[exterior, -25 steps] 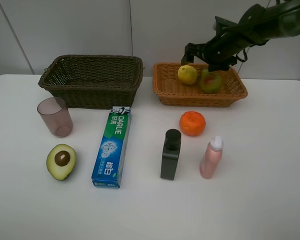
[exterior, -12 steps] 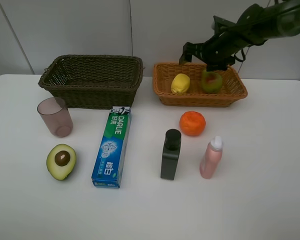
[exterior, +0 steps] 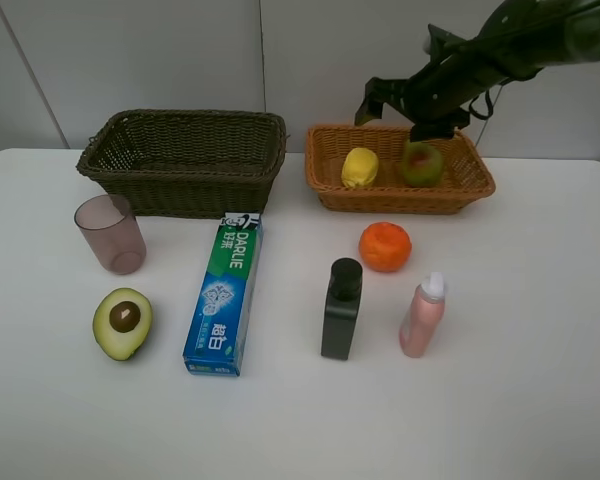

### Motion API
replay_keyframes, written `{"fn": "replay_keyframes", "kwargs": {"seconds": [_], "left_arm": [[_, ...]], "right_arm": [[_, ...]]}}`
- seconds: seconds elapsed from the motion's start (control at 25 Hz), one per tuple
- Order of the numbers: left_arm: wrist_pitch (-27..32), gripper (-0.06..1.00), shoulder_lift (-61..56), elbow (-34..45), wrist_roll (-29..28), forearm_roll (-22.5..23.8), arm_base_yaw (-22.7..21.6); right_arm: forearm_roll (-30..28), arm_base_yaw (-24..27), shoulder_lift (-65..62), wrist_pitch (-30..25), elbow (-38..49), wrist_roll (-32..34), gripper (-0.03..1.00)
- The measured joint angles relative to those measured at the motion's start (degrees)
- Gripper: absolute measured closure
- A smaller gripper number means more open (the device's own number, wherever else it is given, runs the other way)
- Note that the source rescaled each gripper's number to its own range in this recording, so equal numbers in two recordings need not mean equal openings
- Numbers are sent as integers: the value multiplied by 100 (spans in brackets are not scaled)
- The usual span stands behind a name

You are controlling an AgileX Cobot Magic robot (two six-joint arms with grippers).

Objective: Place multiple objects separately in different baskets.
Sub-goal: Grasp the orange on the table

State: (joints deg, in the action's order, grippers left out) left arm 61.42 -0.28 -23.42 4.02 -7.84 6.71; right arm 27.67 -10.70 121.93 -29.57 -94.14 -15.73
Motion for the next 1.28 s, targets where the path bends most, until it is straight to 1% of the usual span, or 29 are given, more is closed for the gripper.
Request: {"fn": "replay_keyframes", "kwargs": {"seconds": [0.12, 0.24, 0.32, 0.4, 0.52, 0.6, 0.72, 0.8, 0.92, 1.0, 1.28], "left_arm": [[0, -4, 0, 0, 0, 0, 0], [0, -4, 0, 0, 0, 0, 0], [0, -4, 0, 0, 0, 0, 0], [0, -4, 0, 0, 0, 0, 0], [0, -4, 0, 0, 0, 0, 0], [0, -4, 0, 0, 0, 0, 0], [0, -4, 0, 0, 0, 0, 0], [0, -4, 0, 0, 0, 0, 0], [0, -4, 0, 0, 0, 0, 0], [0, -4, 0, 0, 0, 0, 0], [0, -4, 0, 0, 0, 0, 0]], "right_arm": [[-10, -4, -183, -376, -6, -7, -3], [-223, -33, -324, -792, -6, 105, -3], [-595, -115, -418, -1070, -6, 420, -3], [-1090, -237, -508, -1351, -6, 854, -3], [-1916, -523, -611, -1677, -6, 1535, -3], [-2291, -732, -633, -1870, -6, 1941, -3], [-2569, -928, -637, -2162, -6, 2351, -3], [-2562, -968, -637, -2295, 18, 2450, -3], [-2469, -974, -637, -2345, 226, 2493, -3], [-2416, -974, -637, -2287, 442, 2514, -3], [-2286, -974, -637, -1595, 1369, 2676, -3]]}}
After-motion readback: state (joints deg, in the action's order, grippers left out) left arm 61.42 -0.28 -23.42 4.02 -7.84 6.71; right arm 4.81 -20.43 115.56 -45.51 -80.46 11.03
